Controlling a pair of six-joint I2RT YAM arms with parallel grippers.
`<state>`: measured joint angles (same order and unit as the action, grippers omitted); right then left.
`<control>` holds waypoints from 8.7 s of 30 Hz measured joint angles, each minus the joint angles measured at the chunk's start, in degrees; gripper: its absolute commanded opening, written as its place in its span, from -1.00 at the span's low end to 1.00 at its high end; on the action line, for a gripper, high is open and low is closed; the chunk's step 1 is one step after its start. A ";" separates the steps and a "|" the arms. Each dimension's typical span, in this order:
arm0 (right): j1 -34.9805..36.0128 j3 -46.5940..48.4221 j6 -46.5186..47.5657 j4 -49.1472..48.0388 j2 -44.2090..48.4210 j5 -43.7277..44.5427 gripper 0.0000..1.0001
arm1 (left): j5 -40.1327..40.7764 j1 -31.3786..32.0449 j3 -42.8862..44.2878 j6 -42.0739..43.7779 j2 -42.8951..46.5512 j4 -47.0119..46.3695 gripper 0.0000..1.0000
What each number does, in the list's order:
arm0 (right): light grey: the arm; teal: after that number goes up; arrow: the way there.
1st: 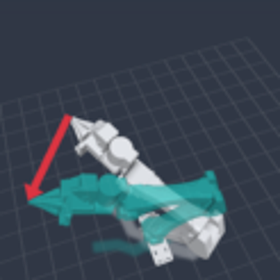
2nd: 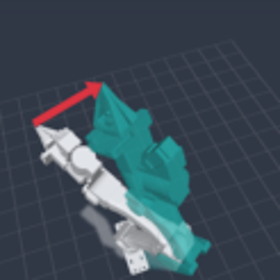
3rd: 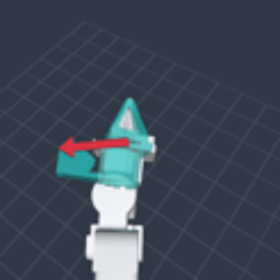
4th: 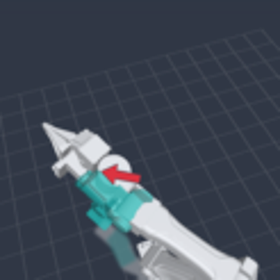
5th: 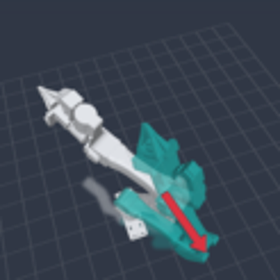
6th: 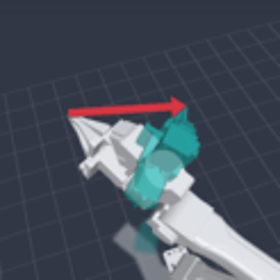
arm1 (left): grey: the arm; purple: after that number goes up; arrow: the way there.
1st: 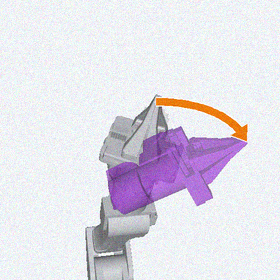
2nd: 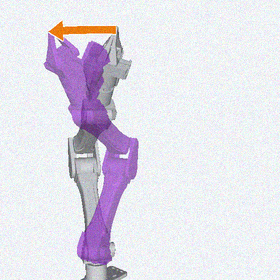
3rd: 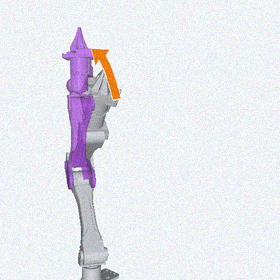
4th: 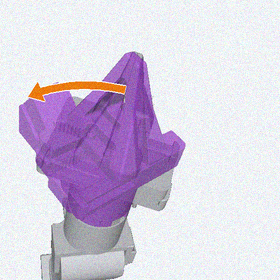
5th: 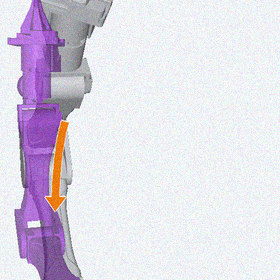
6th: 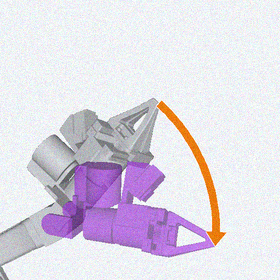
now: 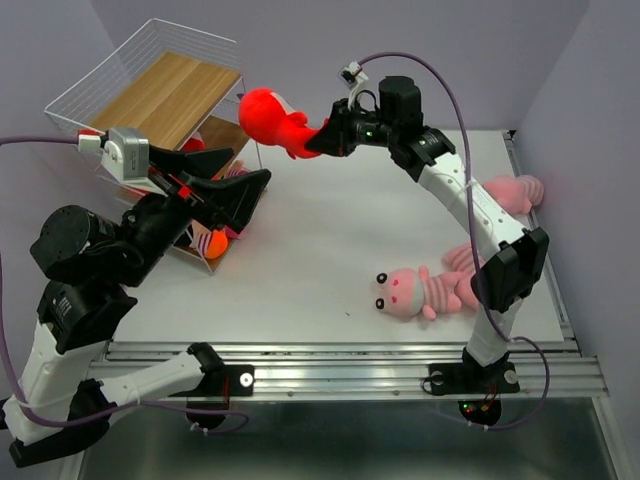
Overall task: Place and organize the stuffed toys onto the shelf
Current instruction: Place the stuffed toy onto shelf, then grab a stuffed toy with the right arm, then pass the stuffed toy from the right arm to the left, then pass the stuffed toy from the left arm to the right
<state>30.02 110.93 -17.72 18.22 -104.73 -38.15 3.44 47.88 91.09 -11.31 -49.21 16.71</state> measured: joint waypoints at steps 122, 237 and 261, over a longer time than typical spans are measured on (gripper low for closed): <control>13.14 21.44 -8.07 -29.53 -30.40 23.67 1.00 | 10.88 0.00 -16.48 -3.17 24.00 2.19 0.91; -10.03 -47.63 65.88 49.42 30.47 -16.02 0.84 | -9.62 19.21 -57.81 16.06 -10.49 -40.02 -1.00; -9.94 -33.99 59.43 39.69 38.49 -15.87 0.82 | -18.12 -5.22 -59.56 -27.17 7.65 -34.86 -1.00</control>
<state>20.08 76.95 41.71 57.91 -66.24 -54.02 -14.68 42.65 31.53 -38.48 -41.56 -18.15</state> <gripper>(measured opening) 0.935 0.132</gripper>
